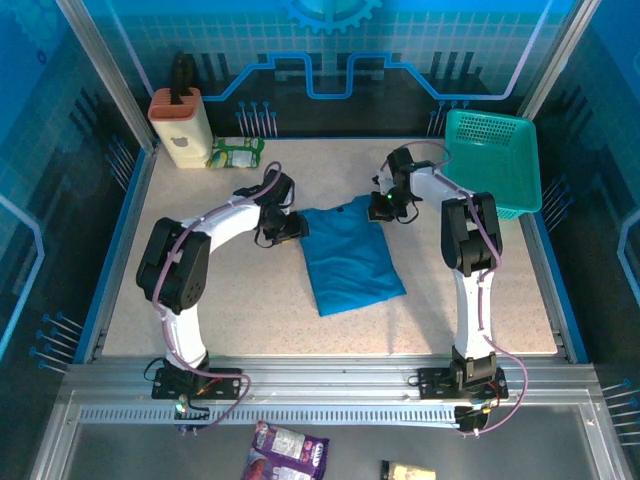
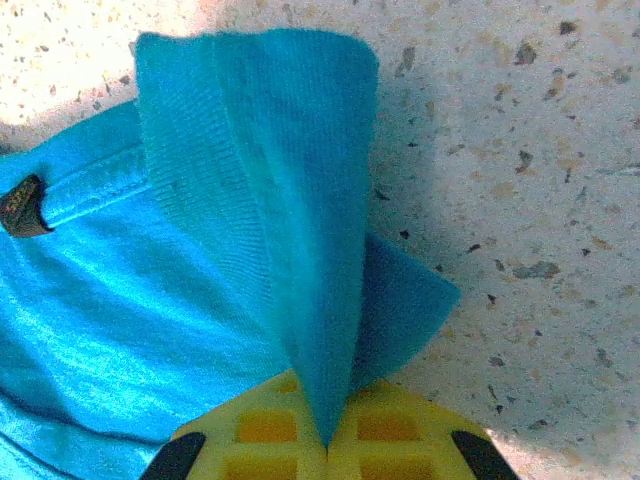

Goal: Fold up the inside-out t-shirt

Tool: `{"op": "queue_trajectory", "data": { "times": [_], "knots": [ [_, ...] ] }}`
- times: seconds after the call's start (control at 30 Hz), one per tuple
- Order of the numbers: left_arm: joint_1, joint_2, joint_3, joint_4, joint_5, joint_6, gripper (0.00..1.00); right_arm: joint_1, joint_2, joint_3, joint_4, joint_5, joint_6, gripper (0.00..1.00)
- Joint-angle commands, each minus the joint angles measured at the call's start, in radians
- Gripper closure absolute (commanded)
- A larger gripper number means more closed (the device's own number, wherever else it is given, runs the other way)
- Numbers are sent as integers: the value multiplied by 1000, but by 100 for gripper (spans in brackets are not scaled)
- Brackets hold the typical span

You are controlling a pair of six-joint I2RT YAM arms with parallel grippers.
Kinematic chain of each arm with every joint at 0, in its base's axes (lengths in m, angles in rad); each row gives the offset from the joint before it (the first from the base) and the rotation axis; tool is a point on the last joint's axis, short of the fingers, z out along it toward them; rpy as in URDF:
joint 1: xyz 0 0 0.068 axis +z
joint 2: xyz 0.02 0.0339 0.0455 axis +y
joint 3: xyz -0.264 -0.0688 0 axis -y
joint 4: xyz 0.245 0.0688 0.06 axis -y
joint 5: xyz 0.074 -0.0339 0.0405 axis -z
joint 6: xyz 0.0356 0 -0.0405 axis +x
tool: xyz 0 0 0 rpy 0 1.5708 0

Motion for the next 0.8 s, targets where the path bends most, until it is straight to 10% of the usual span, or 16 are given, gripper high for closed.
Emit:
{"op": "queue_trajectory", "data": {
  "times": [0.0,0.77],
  "knots": [
    [6,64,60,-8,-28,-25,53,5,17,33,-54,-13,-33,100],
    [-51,253,234,1,-85,-21,70,15,-3,-7,-59,-11,-20,100]
  ]
}}
